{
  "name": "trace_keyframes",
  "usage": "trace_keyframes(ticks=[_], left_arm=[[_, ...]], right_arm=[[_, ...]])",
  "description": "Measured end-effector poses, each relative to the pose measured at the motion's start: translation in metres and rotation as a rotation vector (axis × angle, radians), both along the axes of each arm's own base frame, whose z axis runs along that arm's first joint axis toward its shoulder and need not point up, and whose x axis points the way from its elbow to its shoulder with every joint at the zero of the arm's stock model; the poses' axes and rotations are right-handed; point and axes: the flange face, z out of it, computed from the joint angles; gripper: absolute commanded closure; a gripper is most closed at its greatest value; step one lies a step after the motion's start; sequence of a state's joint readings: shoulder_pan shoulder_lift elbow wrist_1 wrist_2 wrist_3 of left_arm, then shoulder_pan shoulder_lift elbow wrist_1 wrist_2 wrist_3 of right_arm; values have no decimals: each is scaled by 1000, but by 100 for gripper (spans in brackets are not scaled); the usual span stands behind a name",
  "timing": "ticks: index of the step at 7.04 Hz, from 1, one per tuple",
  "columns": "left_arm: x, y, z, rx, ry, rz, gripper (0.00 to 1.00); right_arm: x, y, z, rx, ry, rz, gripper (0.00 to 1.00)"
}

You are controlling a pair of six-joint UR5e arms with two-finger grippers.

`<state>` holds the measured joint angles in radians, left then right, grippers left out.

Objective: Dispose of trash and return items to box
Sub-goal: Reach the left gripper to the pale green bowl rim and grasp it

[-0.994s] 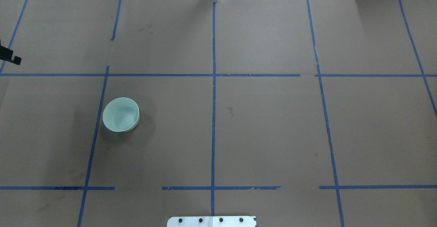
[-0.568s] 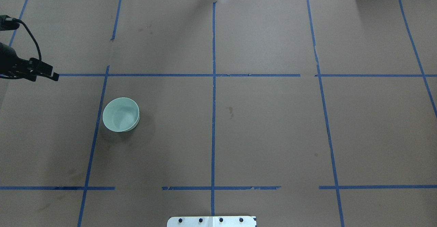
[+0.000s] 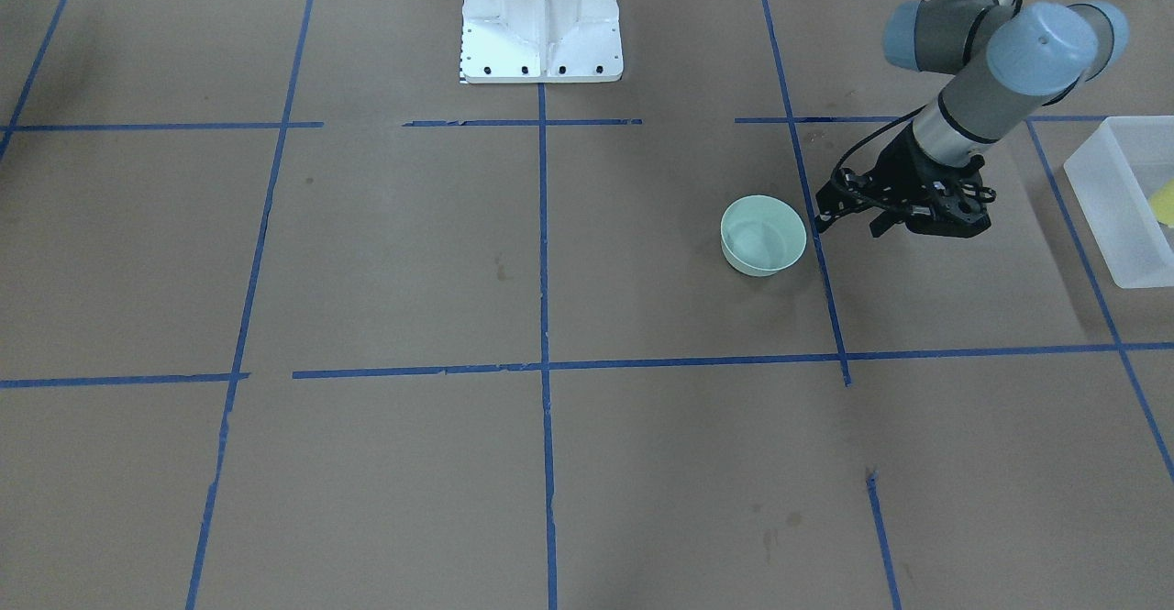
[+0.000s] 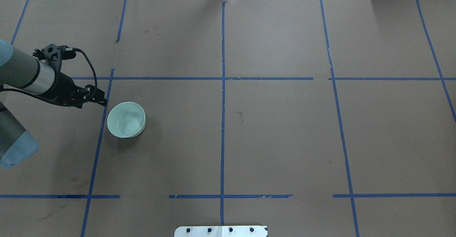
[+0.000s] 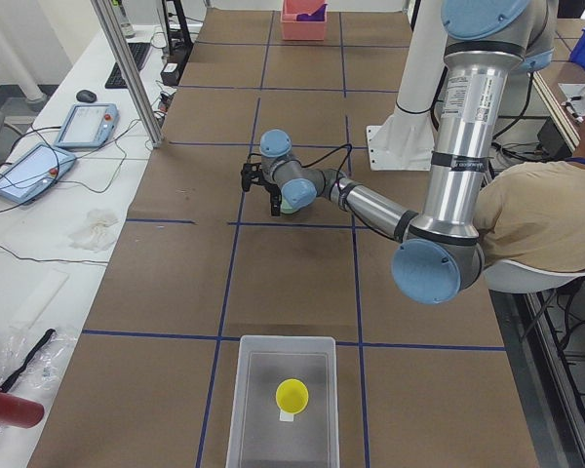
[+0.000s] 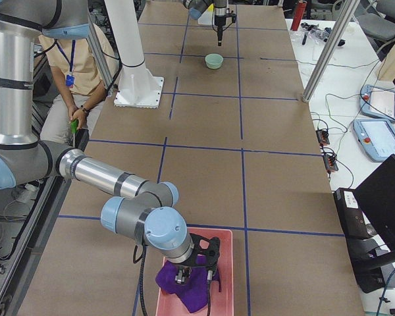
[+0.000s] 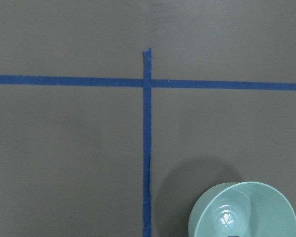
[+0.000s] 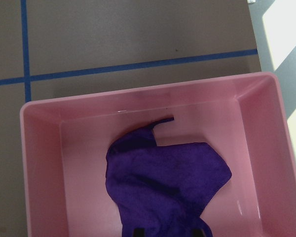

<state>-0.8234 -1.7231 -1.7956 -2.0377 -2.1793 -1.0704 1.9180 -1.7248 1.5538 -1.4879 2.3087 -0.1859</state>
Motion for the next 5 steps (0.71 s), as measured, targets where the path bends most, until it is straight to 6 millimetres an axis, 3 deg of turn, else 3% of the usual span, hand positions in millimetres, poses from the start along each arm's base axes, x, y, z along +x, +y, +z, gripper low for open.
trace_keyframes(ticks=[2,3,4,5], left_arm=[[46,12,-4,-32,-20,-8,13],[59,15,-1,-43,-33,-12,19],[64,14,6,-47,-53,-25,81],[66,12,11,-44,-71,-41,100]], right_arm=[[-4,-25,-44,86,-9,-15,0],[-13,-33,-65,120,-22,-28,0],[-23,-39,-79,138,-38,-38,0],[-30,-44,-90,143,-48,-39,0]])
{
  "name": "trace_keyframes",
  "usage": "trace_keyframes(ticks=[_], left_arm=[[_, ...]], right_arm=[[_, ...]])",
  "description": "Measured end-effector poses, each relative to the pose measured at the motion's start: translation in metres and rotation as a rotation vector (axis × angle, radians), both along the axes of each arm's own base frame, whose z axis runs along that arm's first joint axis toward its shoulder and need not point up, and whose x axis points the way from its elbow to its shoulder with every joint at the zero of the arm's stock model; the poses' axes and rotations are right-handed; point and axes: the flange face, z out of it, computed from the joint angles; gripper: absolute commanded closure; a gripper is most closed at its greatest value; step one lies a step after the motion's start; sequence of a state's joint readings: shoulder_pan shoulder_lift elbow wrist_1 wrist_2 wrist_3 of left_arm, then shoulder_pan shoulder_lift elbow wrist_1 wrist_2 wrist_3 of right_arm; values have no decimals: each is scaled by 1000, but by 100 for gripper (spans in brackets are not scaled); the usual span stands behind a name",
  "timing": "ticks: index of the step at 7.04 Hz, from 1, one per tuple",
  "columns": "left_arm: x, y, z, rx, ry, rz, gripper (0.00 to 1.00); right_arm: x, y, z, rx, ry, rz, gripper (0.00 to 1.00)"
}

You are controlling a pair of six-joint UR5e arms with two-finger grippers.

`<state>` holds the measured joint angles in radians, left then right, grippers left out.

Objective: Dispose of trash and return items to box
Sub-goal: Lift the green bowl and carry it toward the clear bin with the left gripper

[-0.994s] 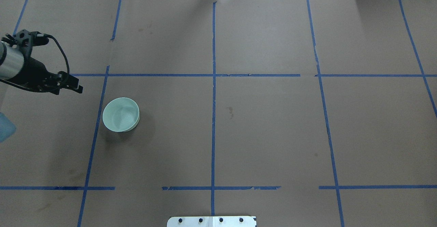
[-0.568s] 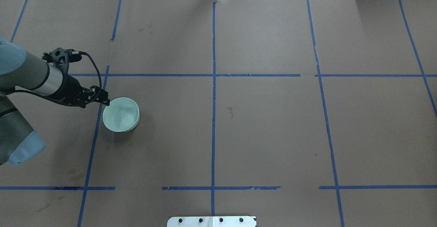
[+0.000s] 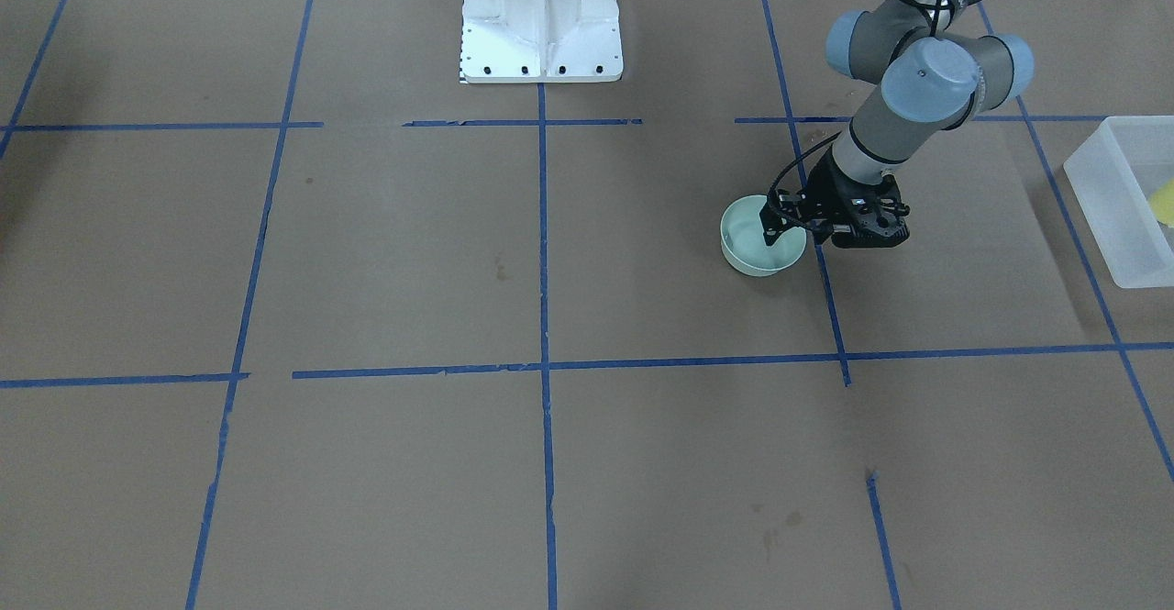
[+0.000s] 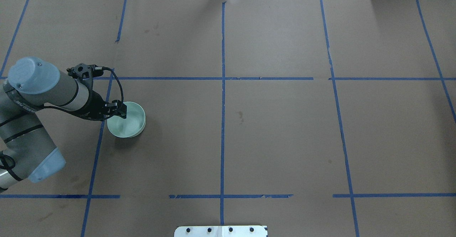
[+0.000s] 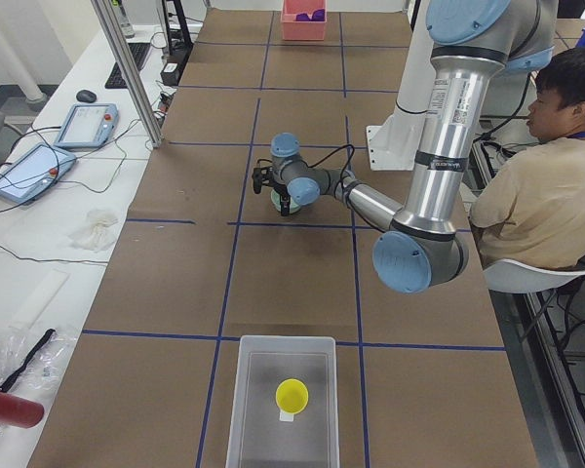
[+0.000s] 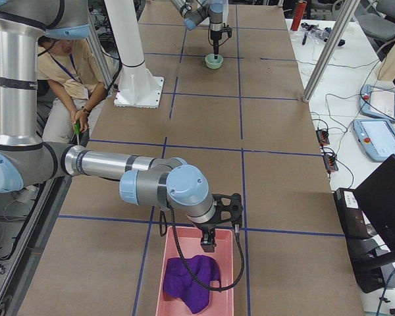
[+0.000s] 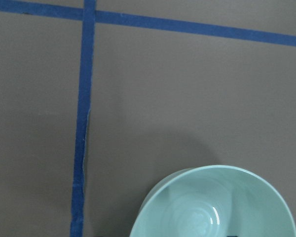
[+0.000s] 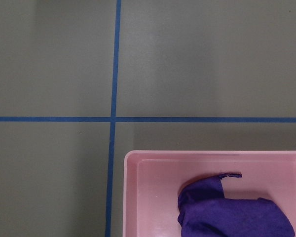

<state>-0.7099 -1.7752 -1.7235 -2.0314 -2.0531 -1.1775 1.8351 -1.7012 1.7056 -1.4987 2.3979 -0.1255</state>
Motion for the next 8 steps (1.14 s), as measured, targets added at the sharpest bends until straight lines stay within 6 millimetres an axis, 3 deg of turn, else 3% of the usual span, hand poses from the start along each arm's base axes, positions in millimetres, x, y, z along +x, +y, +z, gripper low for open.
trace_keyframes(ticks=[2,4,5,6,7,8], left_arm=[[1,-1,2,3,-10,-10,100],[0,1,-2,11,-4,-11,100],[-11,2,-16,32,17,-18,100],[-36,-3,-33,73,33,-34,100],[-78,-18,-42,135,19,-57,100],[-126,-31,-37,203,-22,-69,100]], right_arm=[[-16,-5,-16,8,-33,-12,0],[-49,-11,-37,-7,-102,-37,0],[-71,-16,-60,-27,-122,-39,0],[-93,-19,-85,-46,-139,-37,0],[-110,-20,-101,-60,-149,-40,0],[-127,-22,-112,-77,-156,-48,0]])
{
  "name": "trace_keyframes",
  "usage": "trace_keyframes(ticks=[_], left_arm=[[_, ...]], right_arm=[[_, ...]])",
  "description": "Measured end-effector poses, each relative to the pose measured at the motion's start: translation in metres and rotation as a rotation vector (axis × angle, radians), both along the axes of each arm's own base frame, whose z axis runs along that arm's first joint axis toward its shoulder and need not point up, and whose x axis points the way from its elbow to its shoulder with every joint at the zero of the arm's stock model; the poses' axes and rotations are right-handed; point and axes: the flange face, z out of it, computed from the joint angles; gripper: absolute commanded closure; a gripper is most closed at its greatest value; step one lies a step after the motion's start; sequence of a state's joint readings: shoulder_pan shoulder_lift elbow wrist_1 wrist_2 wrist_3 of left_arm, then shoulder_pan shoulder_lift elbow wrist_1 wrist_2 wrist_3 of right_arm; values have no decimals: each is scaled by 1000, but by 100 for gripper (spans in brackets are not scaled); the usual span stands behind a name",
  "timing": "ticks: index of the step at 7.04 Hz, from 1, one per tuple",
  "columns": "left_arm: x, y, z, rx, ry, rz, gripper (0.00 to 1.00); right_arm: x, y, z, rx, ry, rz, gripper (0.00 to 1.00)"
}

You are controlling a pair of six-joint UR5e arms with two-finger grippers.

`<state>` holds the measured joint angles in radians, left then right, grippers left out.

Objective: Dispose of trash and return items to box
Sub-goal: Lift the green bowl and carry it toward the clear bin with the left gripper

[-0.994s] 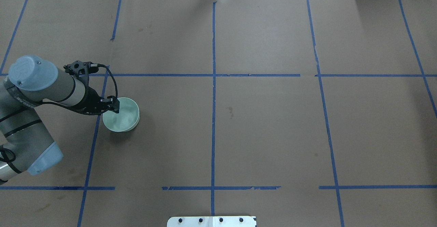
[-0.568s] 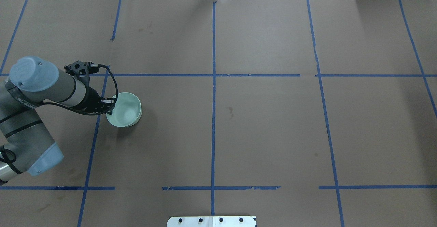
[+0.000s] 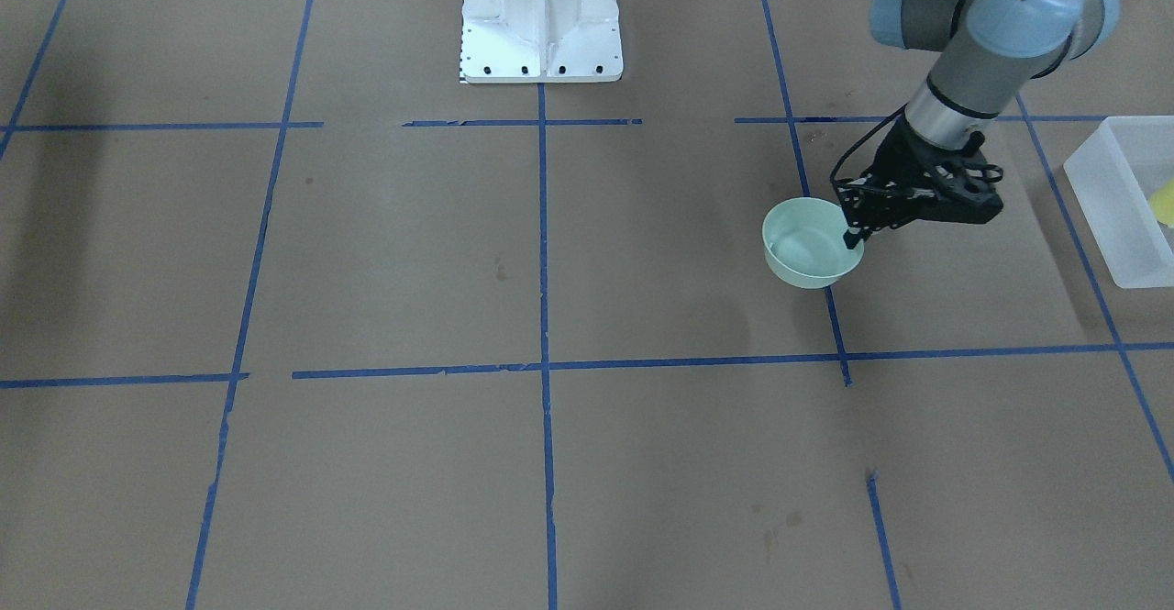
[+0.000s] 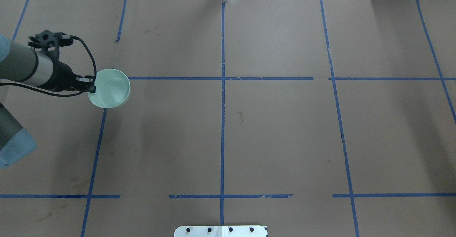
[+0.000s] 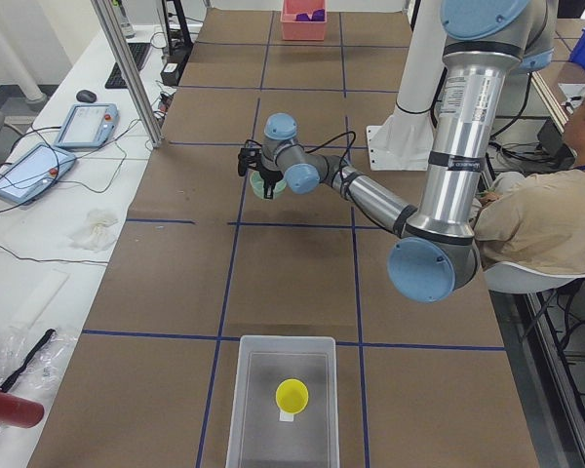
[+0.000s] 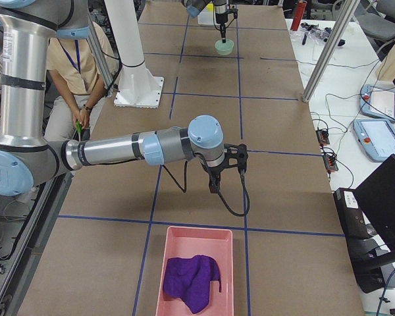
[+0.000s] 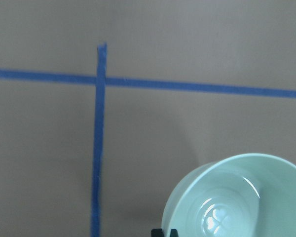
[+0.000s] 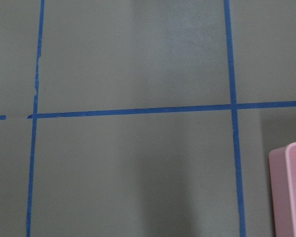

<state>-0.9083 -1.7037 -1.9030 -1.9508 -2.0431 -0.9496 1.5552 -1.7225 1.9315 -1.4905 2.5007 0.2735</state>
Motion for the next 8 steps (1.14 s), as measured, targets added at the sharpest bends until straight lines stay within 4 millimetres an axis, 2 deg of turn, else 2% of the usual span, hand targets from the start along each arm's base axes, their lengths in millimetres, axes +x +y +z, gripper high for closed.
trace_keyframes(ticks=[1,2,3,5,6,7,8], left_arm=[[-56,-8,20,74,-67,-1,100],[-117,-8,50,146,-141,25,100],[-179,-5,89,195,-197,76,100],[-314,6,201,229,-267,146,100],[-372,22,259,203,-290,141,100],[-407,39,308,149,-291,123,100],[-422,55,348,83,-279,112,100]], right_arm=[[-18,-2,-14,-18,-8,-7,0],[-32,-2,-25,-30,-14,-14,0],[-41,-2,-31,-35,-16,-21,0],[-46,-3,-33,-37,-9,-22,0],[-46,-3,-33,-37,-5,-21,0],[-46,-3,-33,-36,-2,-20,0],[-45,-3,-32,-36,3,-18,0]])
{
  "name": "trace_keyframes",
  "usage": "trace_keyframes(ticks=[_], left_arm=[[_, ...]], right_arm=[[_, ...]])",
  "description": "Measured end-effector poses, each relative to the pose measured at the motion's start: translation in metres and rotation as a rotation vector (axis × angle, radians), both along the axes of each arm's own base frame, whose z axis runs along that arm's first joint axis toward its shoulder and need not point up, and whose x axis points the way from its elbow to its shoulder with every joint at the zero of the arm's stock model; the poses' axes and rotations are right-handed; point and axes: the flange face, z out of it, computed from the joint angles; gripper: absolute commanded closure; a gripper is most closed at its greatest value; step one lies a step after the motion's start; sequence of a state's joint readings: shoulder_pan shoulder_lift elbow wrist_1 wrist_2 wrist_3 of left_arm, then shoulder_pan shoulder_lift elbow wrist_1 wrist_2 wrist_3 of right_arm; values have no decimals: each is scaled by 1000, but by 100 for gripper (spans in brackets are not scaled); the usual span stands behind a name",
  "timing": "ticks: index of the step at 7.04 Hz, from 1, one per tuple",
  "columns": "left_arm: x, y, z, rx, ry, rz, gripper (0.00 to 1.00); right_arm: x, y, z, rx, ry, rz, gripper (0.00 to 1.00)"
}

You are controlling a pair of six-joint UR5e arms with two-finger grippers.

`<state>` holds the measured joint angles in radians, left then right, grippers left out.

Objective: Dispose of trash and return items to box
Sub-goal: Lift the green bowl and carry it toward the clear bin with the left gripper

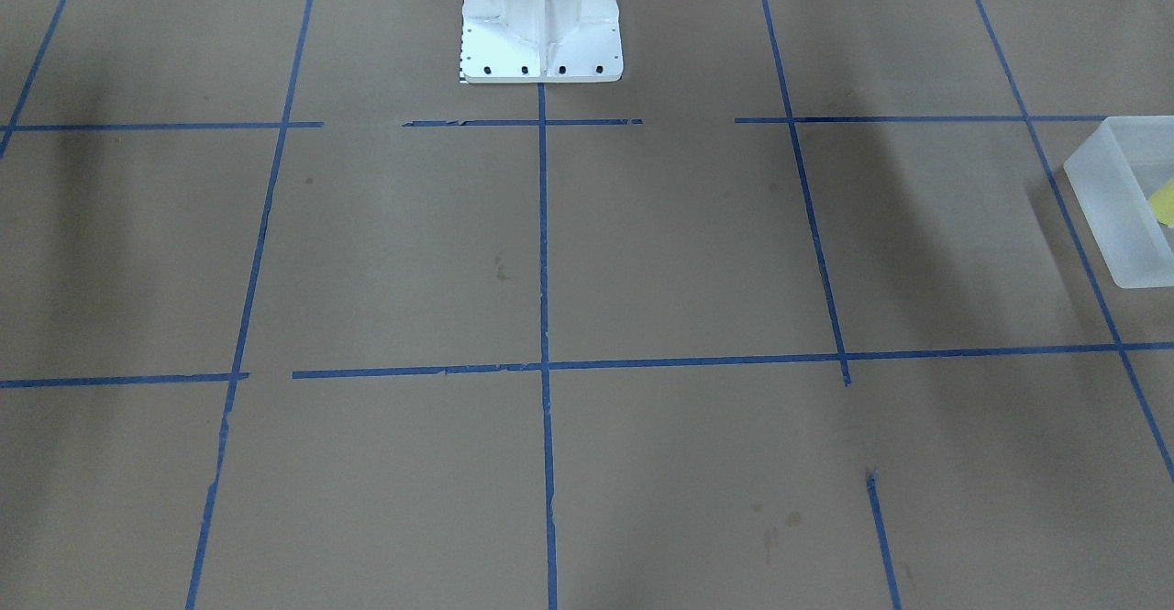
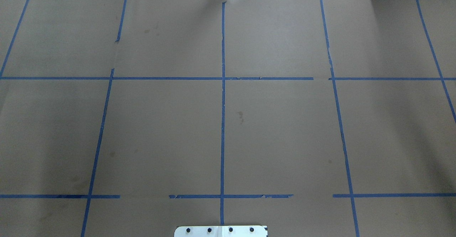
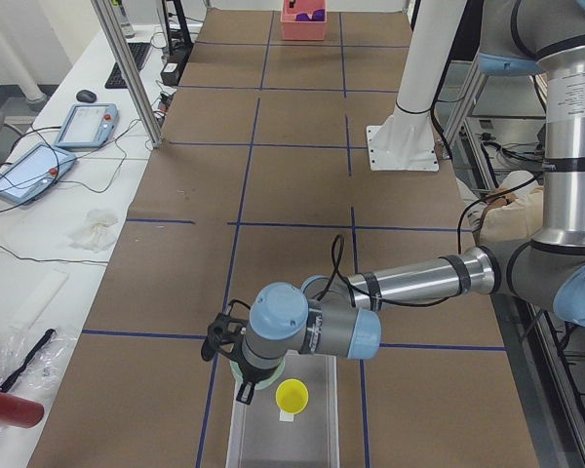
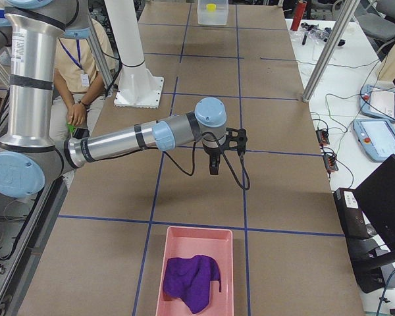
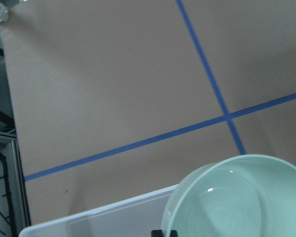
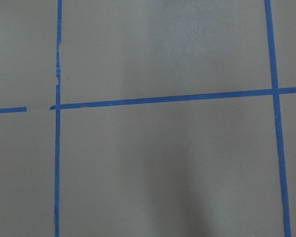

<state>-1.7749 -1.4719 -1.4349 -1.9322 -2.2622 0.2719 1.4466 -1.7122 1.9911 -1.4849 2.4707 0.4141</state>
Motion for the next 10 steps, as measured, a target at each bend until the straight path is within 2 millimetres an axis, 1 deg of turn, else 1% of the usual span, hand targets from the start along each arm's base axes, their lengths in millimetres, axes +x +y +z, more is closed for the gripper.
trace_keyframes(ticks=[1,2,3,5,6,7,8,10], left_arm=[[-4,12,33,-68,16,-18,100],[-4,23,59,-130,31,-34,100],[-6,32,77,-175,42,-55,100],[-24,47,91,-210,55,-131,100],[-28,54,103,-212,59,-180,100],[-29,62,119,-209,60,-226,100],[-29,66,132,-211,61,-256,100],[-28,69,143,-223,63,-275,100]], right_arm=[[0,0,1,0,5,2,0],[1,0,1,0,8,3,0],[1,0,1,-1,8,3,0],[1,0,1,0,9,3,0],[1,0,1,0,9,4,0],[1,0,2,-1,10,4,0],[1,0,2,-1,10,5,0],[1,1,2,-3,11,5,0]])
